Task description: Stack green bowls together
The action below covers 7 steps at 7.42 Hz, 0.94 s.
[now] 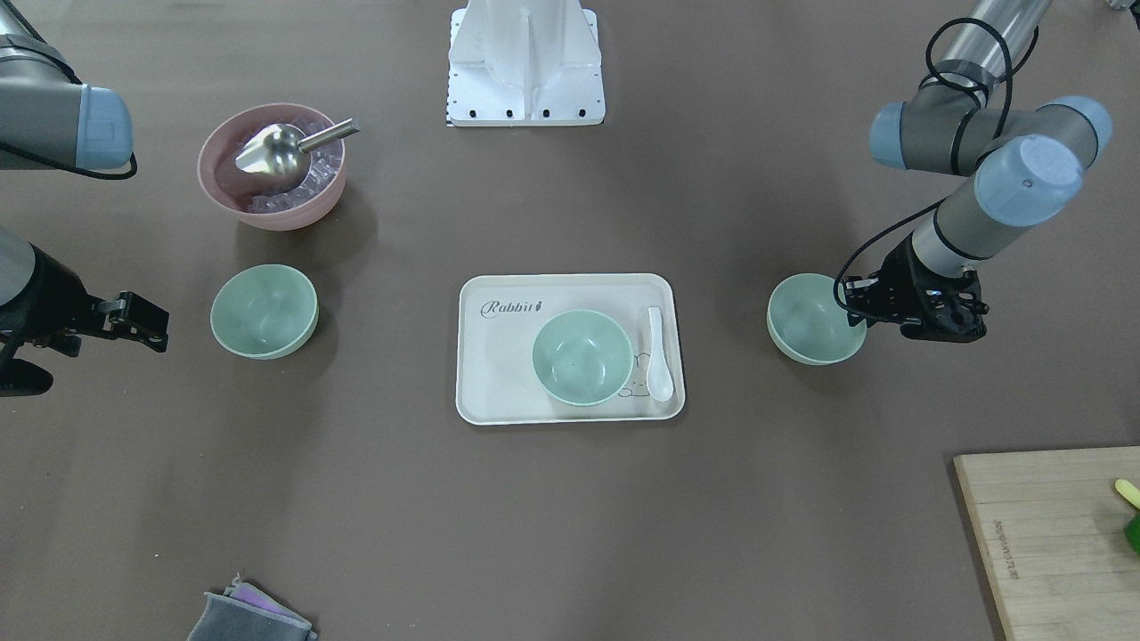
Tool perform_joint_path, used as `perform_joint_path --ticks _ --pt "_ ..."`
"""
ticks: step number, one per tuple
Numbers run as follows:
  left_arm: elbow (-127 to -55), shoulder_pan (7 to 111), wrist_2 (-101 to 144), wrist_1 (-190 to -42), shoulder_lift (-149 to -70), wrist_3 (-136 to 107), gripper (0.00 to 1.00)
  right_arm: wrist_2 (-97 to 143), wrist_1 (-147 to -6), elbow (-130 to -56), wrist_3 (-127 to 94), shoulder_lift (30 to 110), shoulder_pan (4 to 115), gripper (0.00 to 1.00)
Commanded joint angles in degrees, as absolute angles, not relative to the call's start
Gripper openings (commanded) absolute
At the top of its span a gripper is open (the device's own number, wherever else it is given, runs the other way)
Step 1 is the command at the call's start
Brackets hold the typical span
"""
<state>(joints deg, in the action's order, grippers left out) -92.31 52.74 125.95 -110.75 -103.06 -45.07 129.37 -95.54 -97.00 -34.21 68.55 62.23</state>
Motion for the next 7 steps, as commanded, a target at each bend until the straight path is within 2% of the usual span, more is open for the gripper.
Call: perform_joint_path --ticks 1,4,7 --pt "-92.98 52.82 126.38 -110.66 -103.01 -45.09 0.0 129.37 -95.54 -96.94 -34.28 68.64 62.23 1.0" --pt "-96.32 54.57 129.63 -106.38 -103.44 -45.09 0.0 129.29 -95.54 -97.03 -34.19 68.64 62.23 1.0" --pt "-96.24 54.58 129.11 -96.01 -111.68 -45.44 0.0 127.53 -95.1 -96.94 -34.19 68.9 60.3 1.0"
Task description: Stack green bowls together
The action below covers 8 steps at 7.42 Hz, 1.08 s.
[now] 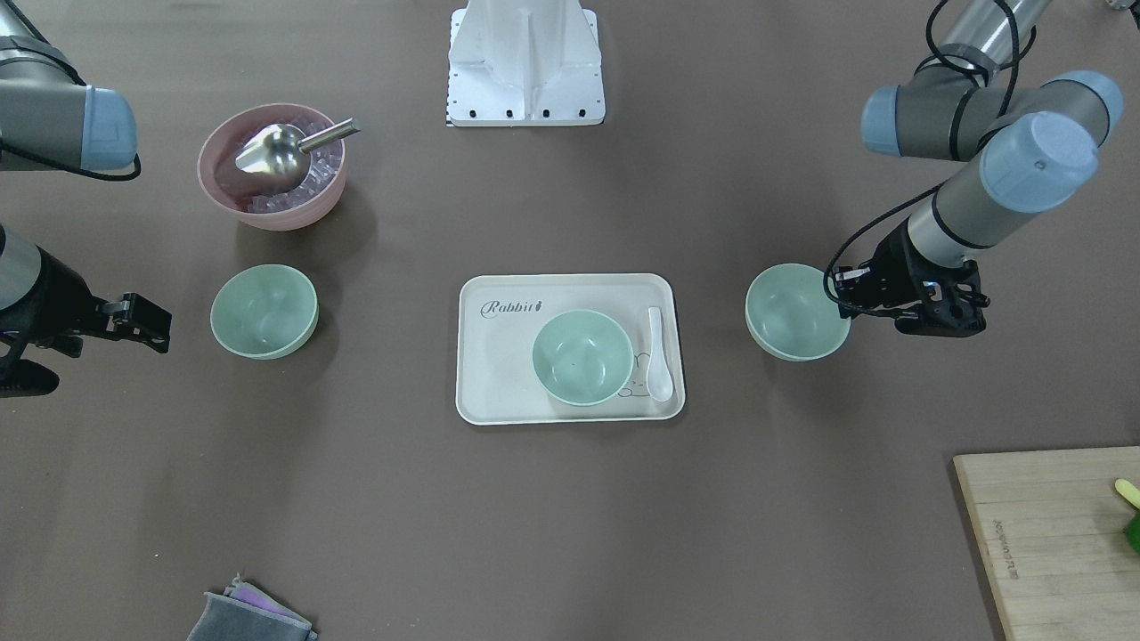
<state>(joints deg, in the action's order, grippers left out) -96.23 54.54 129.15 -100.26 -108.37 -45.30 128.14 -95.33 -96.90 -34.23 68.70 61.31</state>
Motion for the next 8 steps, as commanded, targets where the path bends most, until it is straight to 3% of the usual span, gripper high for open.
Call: perform_joint_path --ticks 1,5,8 --pt "-96.24 54.58 129.11 -94.58 -112.84 -45.44 0.0 126.4 -95.01 -97.64 -34.19 69.25 58.9 1.0" --pt "-96.15 54.58 129.11 -92.47 -115.13 -45.53 0.0 124.56 -81.44 -96.86 -42.34 73.99 52.49 0.99" --pt "-96.24 54.67 129.11 -92.37 -115.31 -45.53 0.0 123.22 -79.72 -96.77 -44.54 76.29 49.66 0.95"
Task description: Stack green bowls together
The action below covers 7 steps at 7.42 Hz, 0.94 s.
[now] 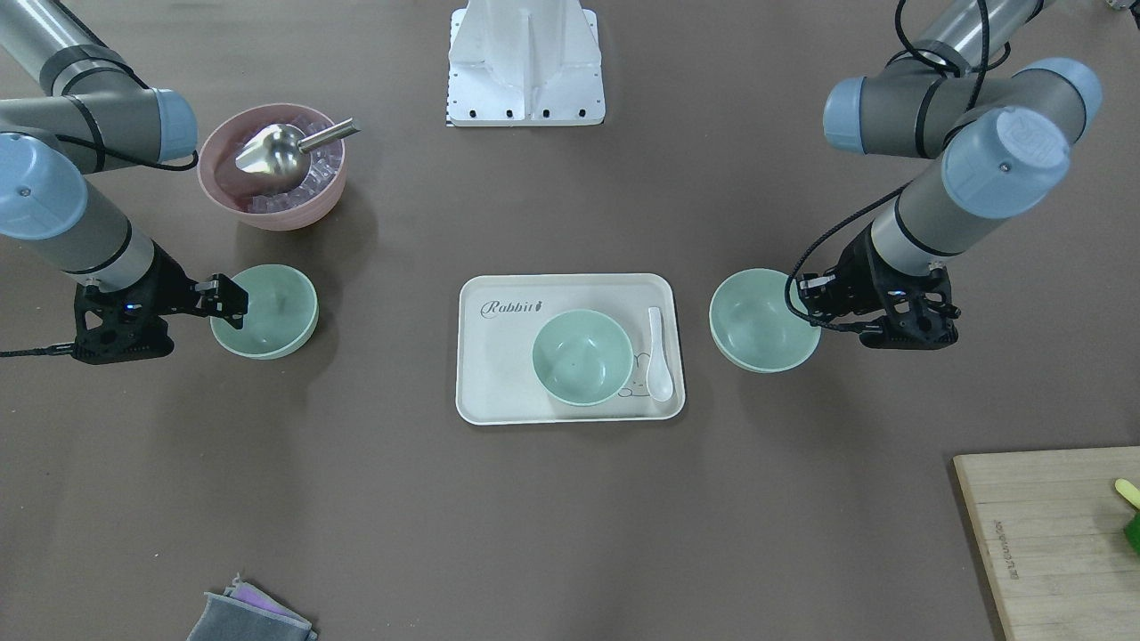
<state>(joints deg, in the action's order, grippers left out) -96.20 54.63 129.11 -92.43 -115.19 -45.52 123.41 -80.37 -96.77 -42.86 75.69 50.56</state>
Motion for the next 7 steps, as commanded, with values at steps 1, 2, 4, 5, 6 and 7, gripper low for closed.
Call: perform_joint_path --ticks 1,2,4,5,6,7 --pt "-96.41 54.67 129.2 -92.37 -115.31 -45.53 0.0 123.31 -79.63 -97.03 -44.82 76.2 49.66 0.86" --pt "-96.42 54.75 129.2 -92.37 -115.31 -45.53 0.0 123.4 -79.72 -97.03 -44.91 76.29 49.57 0.69" --pt "-96.42 55.11 129.29 -92.37 -115.22 -45.53 0.0 123.49 -79.72 -97.03 -44.82 76.64 49.57 0.3" --pt "-96.5 55.11 129.29 -92.37 -115.22 -45.53 0.0 123.49 -79.72 -97.29 -44.82 76.64 49.57 0.13" --pt "-96.5 55.28 129.29 -92.37 -115.22 -45.53 0.0 123.57 -79.72 -97.47 -44.91 76.64 49.57 0.04" --pt "-96.5 55.28 129.29 -92.37 -115.22 -45.53 0.0 123.66 -79.72 -97.56 -44.91 76.64 49.57 0.0"
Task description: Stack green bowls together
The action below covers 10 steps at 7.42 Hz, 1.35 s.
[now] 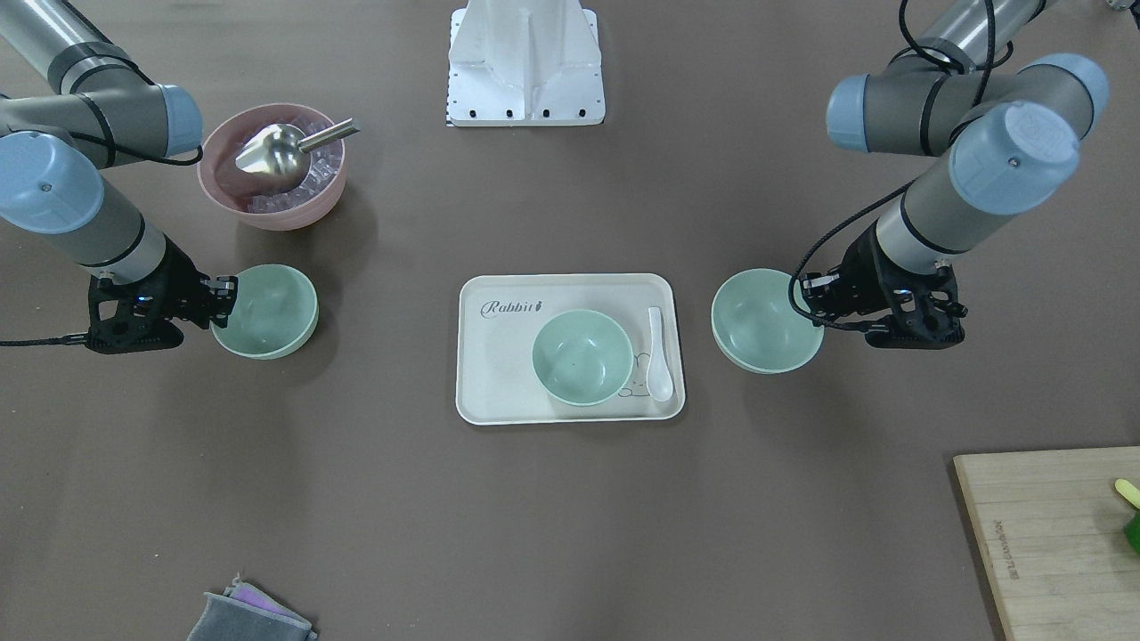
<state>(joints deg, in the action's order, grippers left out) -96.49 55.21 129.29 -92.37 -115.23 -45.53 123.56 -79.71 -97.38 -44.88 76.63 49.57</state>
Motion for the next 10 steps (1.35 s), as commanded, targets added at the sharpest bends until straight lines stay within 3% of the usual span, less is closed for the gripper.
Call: perform_joint_path --ticks 1,6,10 --pt "-96.5 55.28 129.29 -92.37 -115.22 -45.53 0.0 123.58 -79.72 -97.47 -44.91 76.64 49.57 0.0" --pt "-96.42 55.2 129.11 -92.2 -115.92 -47.53 0.0 135.75 -79.72 -97.82 -44.82 74.8 55.35 0.0" --pt "-95.89 53.18 129.2 -90.63 -122.06 -56.76 0.0 136.15 -80.51 -97.74 -45.0 72.25 57.13 0.0"
